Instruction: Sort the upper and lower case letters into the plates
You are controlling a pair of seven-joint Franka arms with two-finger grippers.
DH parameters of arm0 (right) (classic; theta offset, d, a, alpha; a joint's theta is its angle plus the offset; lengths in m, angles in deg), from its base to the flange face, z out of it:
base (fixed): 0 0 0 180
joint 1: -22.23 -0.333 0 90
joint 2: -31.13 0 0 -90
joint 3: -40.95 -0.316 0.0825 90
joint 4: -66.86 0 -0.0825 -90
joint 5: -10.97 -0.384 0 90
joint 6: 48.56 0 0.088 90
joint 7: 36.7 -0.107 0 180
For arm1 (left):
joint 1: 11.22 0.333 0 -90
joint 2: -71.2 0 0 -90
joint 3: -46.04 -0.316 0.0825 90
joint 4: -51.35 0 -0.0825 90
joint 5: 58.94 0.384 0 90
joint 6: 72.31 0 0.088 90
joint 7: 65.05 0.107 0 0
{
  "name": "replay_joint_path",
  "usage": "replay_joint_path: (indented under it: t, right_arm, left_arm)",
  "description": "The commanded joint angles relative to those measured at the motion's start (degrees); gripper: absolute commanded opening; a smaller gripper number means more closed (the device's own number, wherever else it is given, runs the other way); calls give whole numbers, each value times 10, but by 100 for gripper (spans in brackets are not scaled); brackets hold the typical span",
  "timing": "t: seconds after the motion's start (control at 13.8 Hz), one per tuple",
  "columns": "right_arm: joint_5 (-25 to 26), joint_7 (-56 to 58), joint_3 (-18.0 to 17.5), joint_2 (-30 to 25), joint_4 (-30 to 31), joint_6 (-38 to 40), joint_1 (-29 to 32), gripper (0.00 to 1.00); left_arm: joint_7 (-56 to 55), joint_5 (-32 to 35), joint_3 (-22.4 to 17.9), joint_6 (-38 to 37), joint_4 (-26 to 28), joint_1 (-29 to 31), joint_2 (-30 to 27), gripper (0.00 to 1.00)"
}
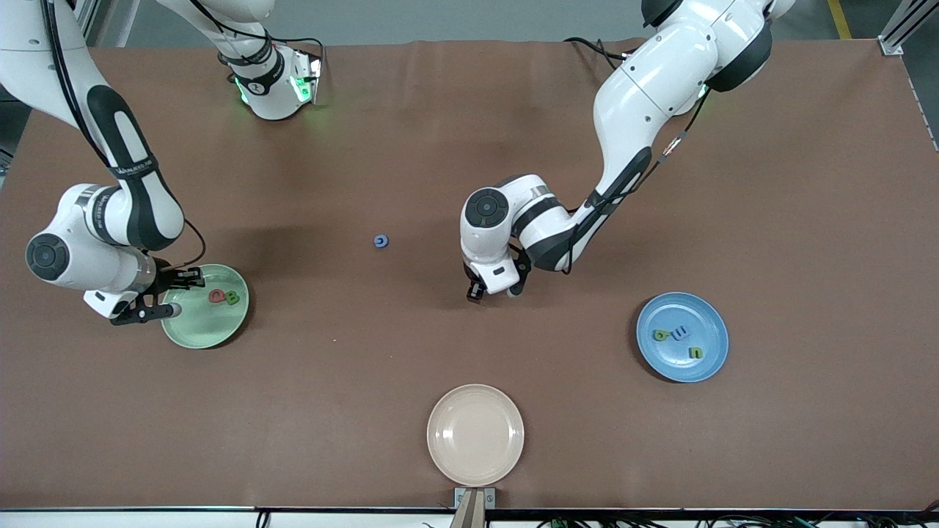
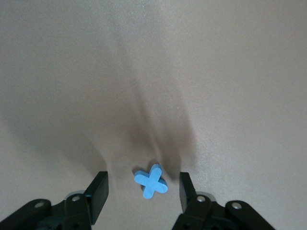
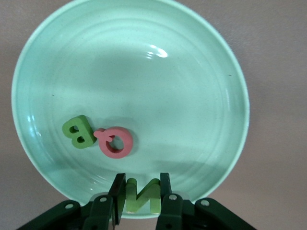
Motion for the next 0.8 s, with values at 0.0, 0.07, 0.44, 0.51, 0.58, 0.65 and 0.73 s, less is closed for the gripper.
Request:
replay_joint_path:
  t: [0.0, 0.07, 0.44, 0.51, 0.58, 0.65, 0.73]
  right_arm:
    - [8, 3, -11, 11, -5, -19, 11, 17]
    - [8, 3, -11, 19, -5, -26, 13, 20]
    - [6, -7, -15, -1, -6, 3, 1, 100]
    - [1, -19, -17, -14, -5, 16, -8, 100]
    - [1, -60, -17, -29, -3, 36, -34, 100]
    - [1, -101, -17, -43, -3, 62, -64, 100]
    - [0, -126, -17, -61, 2, 78, -92, 100]
  left_arm:
    - [-8, -3, -2, 2, -15, -6, 10, 67]
    - [-8, -3, -2, 2, -15, -6, 10, 65]
    - [-8, -3, -2, 3, -16, -6, 14, 62]
    - [-8, -3, -2, 3, -16, -6, 15, 62]
    - [-9, -3, -3, 4, -16, -5, 17, 61]
    - [-8, -3, -2, 4, -16, -5, 18, 58]
    - [-9, -3, -2, 5, -17, -5, 18, 54]
